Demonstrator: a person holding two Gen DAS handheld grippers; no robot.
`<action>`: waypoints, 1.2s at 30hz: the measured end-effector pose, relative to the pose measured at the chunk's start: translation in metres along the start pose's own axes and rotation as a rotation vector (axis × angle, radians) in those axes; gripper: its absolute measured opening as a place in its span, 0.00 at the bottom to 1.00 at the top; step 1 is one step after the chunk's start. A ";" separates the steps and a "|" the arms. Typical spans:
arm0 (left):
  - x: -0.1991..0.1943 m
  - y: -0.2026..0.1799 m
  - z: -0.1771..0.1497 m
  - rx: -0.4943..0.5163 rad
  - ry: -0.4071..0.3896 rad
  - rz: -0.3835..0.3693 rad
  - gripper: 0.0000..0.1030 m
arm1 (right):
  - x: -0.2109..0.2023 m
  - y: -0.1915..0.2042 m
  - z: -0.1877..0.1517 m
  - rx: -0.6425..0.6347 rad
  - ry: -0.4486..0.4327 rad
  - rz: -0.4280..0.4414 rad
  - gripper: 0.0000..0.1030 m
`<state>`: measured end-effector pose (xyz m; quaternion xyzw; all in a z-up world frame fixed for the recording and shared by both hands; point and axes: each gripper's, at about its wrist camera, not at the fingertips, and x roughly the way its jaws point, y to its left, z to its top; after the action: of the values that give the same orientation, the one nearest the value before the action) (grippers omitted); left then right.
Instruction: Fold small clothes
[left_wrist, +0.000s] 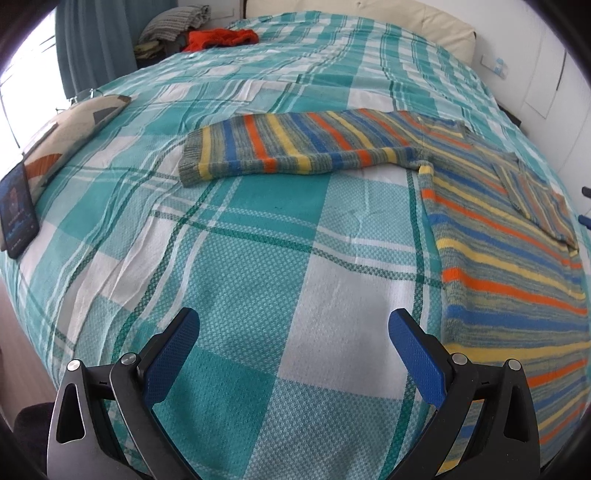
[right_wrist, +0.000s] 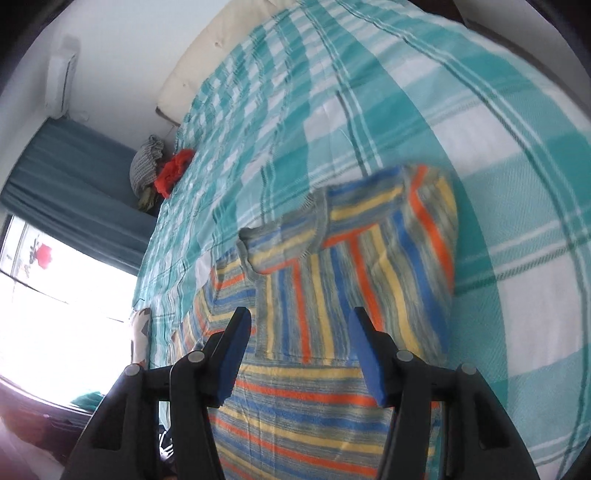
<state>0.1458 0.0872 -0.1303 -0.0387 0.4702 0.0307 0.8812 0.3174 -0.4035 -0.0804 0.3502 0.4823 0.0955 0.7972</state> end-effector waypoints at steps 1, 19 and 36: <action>0.002 -0.002 -0.002 0.012 0.010 0.007 0.99 | 0.010 -0.014 -0.005 0.036 0.011 -0.019 0.54; 0.017 -0.010 -0.007 0.041 0.030 0.010 1.00 | -0.085 -0.084 -0.141 -0.333 -0.322 -0.625 0.64; 0.005 -0.005 -0.003 0.025 -0.045 -0.029 0.99 | -0.074 -0.120 -0.170 -0.337 -0.366 -0.669 0.91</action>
<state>0.1466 0.0819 -0.1358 -0.0340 0.4501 0.0129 0.8922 0.1149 -0.4485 -0.1555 0.0498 0.3976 -0.1548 0.9030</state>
